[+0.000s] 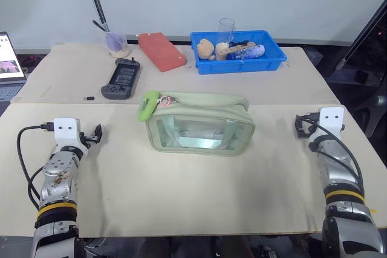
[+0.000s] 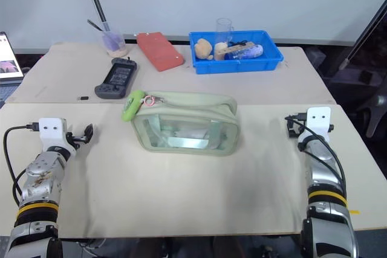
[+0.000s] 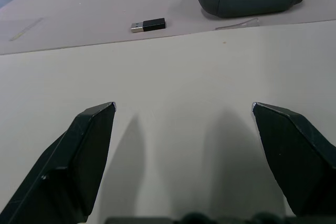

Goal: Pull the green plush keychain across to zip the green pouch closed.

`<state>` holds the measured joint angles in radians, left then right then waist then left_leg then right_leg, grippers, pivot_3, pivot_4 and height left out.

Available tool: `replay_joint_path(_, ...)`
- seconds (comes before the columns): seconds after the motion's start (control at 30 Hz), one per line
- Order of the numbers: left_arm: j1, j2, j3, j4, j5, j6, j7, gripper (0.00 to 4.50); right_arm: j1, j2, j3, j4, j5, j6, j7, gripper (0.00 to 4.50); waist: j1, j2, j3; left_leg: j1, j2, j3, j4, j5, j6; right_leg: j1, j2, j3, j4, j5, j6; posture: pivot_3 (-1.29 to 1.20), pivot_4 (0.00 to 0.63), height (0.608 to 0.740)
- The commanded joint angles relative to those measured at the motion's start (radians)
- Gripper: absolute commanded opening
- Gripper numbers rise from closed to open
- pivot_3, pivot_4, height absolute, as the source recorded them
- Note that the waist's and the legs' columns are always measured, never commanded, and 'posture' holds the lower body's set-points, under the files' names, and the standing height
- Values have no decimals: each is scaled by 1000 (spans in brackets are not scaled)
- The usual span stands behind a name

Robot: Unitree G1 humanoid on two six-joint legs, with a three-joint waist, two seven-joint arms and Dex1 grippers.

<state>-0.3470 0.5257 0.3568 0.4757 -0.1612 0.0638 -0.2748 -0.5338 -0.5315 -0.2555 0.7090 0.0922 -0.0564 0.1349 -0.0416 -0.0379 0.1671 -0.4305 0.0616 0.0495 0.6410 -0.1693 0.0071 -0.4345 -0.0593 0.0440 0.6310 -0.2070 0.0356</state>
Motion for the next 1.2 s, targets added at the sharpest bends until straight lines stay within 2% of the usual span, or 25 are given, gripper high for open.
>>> replay_joint_path(0.03, -1, 19, 19, -20, -9, -22, 6, 4429, -20, -24, -16, -14, 0, -23, 3, 4494, 0, 0, 0, 0, 0, 0, 0, 0, 0, 0, 0, 0, 0, 0, 0, 0, 150, 740)
replay_joint_path(0.13, -4, 25, 27, -22, -16, -31, -3, 4429, -27, -28, -11, -16, -4, -25, 7, 4494, 0, 0, 0, 0, 0, 0, 0, 0, 0, 0, 0, 0, 0, 0, 0, 0, 150, 740)
replay_joint_path(0.27, -13, 65, 46, -92, -91, 23, -119, 4429, -39, -75, -8, -42, -7, -20, 52, 4494, 0, 0, 0, 0, 0, 0, 0, 0, 0, 0, 0, 0, 0, 0, 0, 0, 150, 740)
replay_joint_path(0.5, -100, 273, 2, -406, -312, 286, -436, 4429, -60, -267, 50, -262, 102, 133, 496, 4494, 0, 0, 0, -3, 0, 0, 0, 0, 0, -2, 0, 0, 0, 0, 0, 0, 150, 740)
replay_joint_path(0.6, -173, 369, -37, -545, -448, 457, -579, 4429, -70, -362, 88, -470, 197, 289, 713, 4494, -1, 1, 1, 0, 0, 0, 0, 0, 0, 0, 0, 0, 0, -1, 1, 0, 150, 740)
replay_joint_path(0.7, -238, 419, -75, -617, -520, 557, -649, 4429, -94, -408, 115, -623, 268, 429, 807, 4494, -2, 2, 1, -1, 1, 0, -1, 0, 0, -1, 1, 0, -1, -2, 2, 0, 150, 740)
replay_joint_path(0.83, -291, 451, -128, -660, -540, 612, -710, 4429, -131, -425, 143, -802, 362, 590, 875, 4494, -1, 2, 1, 0, 3, 1, -1, 0, 0, -2, 3, 0, 0, -3, 3, 0, 150, 740)
replay_joint_path(1.03, -282, 457, -150, -669, -527, 637, -738, 4429, -167, -404, 164, -927, 418, 689, 881, 4494, 9, 2, 1, -1, 3, 1, -1, 0, 0, -4, 2, 0, 0, -3, 2, 0, 150, 740)
replay_joint_path(1.2, -181, 477, -109, -666, -524, 638, -758, 4429, -182, -410, 180, -1021, 456, 741, 894, 4494, 17, 2, 1, -1, 4, 2, -1, 0, 0, -5, 3, 0, 0, -3, 1, 0, 150, 740)
